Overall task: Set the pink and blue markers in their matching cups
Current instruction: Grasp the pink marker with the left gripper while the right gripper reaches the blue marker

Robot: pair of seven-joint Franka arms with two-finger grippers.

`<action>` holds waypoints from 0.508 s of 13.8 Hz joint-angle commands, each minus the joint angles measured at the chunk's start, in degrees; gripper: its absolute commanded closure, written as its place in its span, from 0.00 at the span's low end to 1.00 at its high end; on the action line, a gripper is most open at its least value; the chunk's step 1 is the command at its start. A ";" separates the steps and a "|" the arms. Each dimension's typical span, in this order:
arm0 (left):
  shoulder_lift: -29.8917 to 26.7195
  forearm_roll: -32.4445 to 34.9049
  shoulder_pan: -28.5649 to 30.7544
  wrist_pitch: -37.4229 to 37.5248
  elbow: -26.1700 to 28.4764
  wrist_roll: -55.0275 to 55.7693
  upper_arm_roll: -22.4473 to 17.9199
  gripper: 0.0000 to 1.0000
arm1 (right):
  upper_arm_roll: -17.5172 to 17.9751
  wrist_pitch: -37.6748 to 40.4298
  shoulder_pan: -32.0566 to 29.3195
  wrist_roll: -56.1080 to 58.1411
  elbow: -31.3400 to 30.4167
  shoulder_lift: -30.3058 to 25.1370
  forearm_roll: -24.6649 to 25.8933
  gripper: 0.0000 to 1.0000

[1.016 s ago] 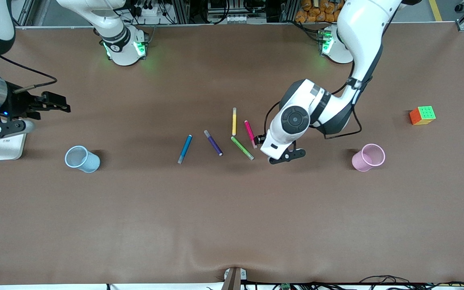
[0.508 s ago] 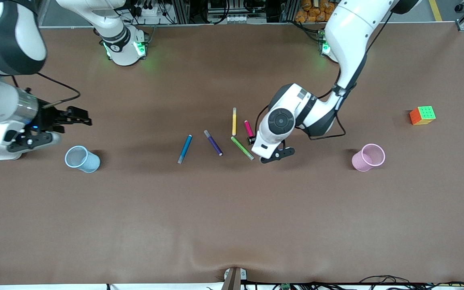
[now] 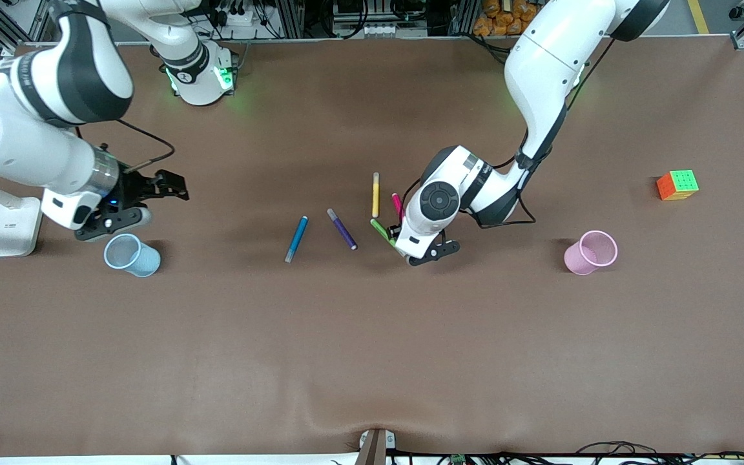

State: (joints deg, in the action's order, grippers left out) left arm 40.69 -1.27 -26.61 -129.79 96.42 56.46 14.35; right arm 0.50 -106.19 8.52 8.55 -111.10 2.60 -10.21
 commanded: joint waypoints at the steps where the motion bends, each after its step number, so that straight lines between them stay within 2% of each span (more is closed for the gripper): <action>1: 0.18 0.83 -1.08 -0.64 -0.26 1.20 -0.37 0.33 | -0.32 -3.75 3.85 -6.41 -3.85 -2.17 -0.95 0.00; 5: 1.06 0.75 -1.17 -1.60 -0.35 1.20 -0.37 0.34 | -0.41 -8.76 7.90 -10.48 -6.14 -1.81 -0.60 0.00; 7: 1.59 0.75 -1.52 -1.96 -0.44 1.20 -0.46 0.42 | -0.32 -10.00 8.44 -11.10 -6.67 -1.55 -0.51 0.00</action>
State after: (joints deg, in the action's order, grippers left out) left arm 41.52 -1.27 -27.25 -130.60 96.42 56.46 14.35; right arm 0.59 -114.64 16.27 -1.51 -115.69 2.55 -10.25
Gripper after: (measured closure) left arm 0.352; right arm 0.000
